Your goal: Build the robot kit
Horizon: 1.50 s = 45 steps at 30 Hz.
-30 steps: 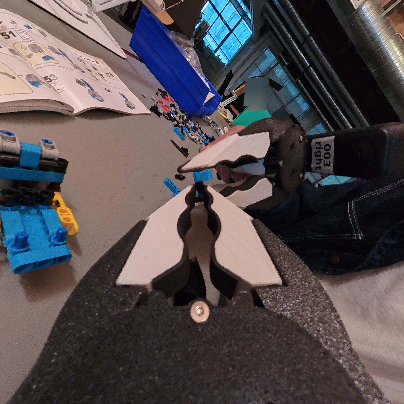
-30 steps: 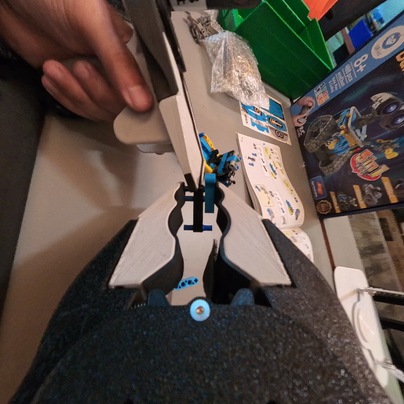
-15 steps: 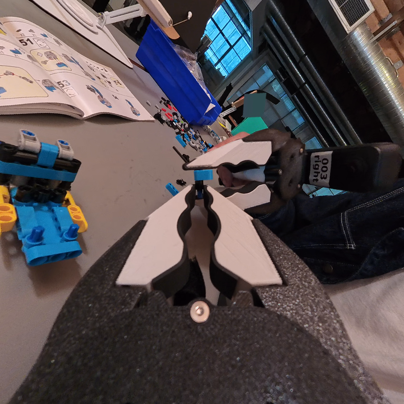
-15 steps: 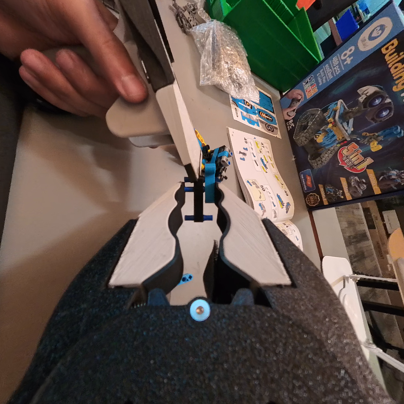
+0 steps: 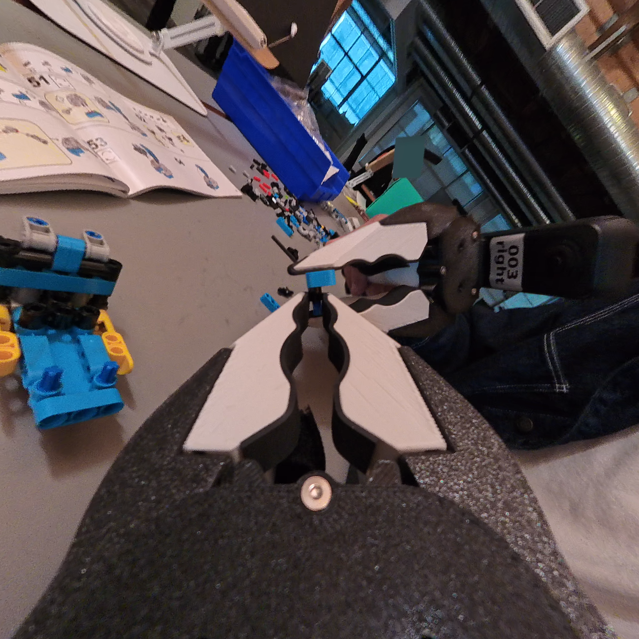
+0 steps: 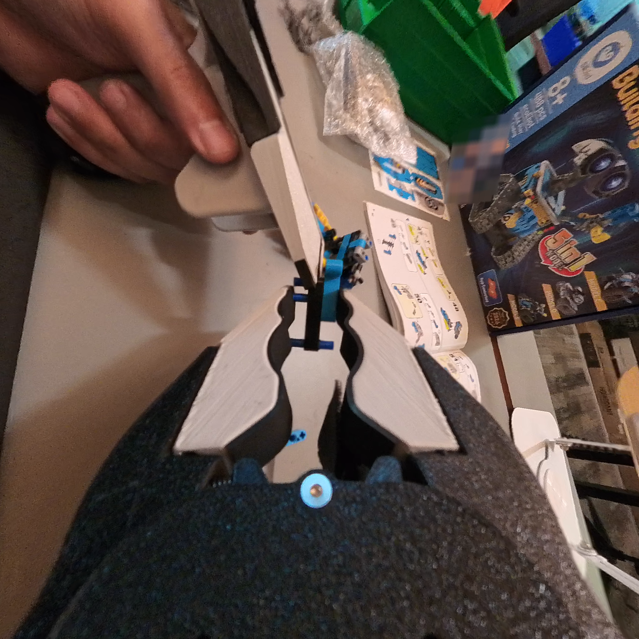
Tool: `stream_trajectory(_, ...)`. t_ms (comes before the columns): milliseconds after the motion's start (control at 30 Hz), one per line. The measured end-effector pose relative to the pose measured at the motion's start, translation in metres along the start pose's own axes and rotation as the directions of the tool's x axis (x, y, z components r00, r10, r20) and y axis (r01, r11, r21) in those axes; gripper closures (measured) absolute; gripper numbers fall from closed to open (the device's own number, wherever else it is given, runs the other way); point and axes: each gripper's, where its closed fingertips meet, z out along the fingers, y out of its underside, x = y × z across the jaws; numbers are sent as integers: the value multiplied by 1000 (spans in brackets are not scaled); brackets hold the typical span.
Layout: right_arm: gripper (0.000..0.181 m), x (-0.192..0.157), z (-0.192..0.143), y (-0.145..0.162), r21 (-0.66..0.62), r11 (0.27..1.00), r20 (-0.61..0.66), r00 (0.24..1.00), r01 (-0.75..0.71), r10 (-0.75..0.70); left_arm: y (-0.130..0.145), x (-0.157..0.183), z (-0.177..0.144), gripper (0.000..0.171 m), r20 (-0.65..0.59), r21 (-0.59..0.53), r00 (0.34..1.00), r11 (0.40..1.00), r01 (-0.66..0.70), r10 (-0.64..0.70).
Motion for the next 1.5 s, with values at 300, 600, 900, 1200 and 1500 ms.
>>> stream_trajectory(300, 149, 5, 3, -9, 39, 996, -36, 996, -84, 85, -1, -3, 0, 166, 8, 2, 1000, 1000, 26, -26)
stream_trajectory(600, 158, -3, 2, -5, 4, 1000, -3, 1000, -21, 21, 6, 0, 3, 166, 2, -32, 1000, 999, 7, -7)
stream_trajectory(900, 122, 6, -5, -2, 49, 959, 49, 960, -280, 277, -8, -9, -9, 165, 122, 39, 989, 995, -93, 88)
stream_trajectory(1200, 139, 22, -32, -7, 153, 626, 483, 610, -765, 628, -21, 5, -17, 165, 161, 76, 937, 943, -324, 309)
stream_trajectory(1500, 149, 2, -28, 7, 129, 770, 492, 715, -625, 498, 6, 13, 4, 165, 75, -69, 933, 935, -348, 353)
